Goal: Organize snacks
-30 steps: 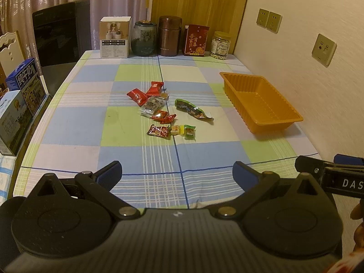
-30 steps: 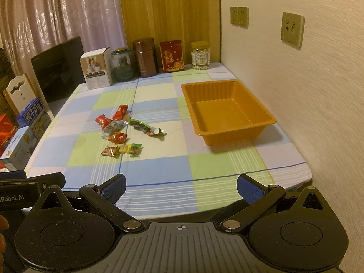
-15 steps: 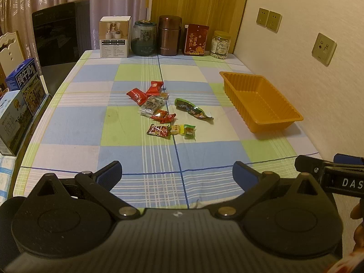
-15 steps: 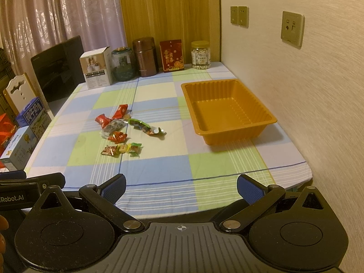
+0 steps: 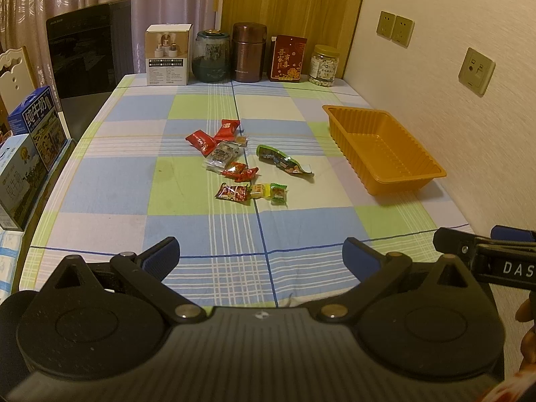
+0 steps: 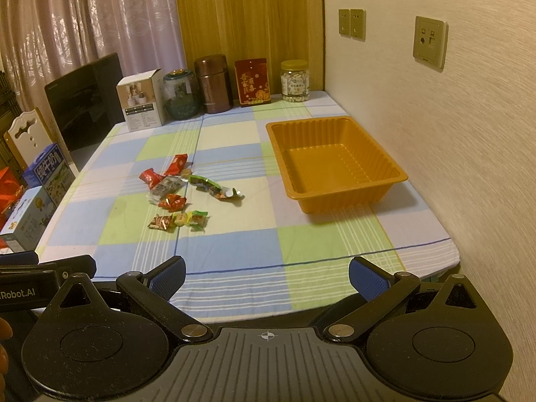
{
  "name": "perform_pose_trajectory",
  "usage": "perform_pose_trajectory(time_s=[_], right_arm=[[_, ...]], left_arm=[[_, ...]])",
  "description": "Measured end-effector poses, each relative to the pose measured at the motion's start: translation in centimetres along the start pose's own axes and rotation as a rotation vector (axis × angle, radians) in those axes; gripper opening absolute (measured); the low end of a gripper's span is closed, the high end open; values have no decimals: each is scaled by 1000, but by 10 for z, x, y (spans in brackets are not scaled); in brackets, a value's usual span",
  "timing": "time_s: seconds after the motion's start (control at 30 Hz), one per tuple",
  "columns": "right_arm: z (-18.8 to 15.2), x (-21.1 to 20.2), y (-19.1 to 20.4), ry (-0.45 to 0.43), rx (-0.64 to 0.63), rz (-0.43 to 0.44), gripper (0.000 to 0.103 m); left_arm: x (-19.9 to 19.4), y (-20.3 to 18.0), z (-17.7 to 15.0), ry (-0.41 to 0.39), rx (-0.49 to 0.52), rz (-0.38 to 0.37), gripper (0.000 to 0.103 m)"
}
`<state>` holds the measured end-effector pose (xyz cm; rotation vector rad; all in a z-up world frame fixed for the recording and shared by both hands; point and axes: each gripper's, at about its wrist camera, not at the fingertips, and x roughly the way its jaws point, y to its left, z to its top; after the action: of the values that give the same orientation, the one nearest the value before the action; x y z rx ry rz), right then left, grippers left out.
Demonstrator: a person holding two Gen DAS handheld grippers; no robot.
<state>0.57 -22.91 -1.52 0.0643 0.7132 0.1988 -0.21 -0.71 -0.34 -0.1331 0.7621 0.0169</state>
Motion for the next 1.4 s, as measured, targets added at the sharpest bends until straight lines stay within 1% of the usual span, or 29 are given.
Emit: perform_pose_trajectory(time_s=[0.93, 1.13, 1.4], right_arm=[[0, 1, -1, 1, 1, 0, 103], [-4, 4, 0, -9, 14, 0, 103], [-8, 24, -2, -18, 35, 2, 103]], left_arm=[[1, -3, -2, 0, 2, -1, 103], [5, -3, -6, 2, -12, -20, 103], [22, 14, -7, 15, -38, -10, 103]])
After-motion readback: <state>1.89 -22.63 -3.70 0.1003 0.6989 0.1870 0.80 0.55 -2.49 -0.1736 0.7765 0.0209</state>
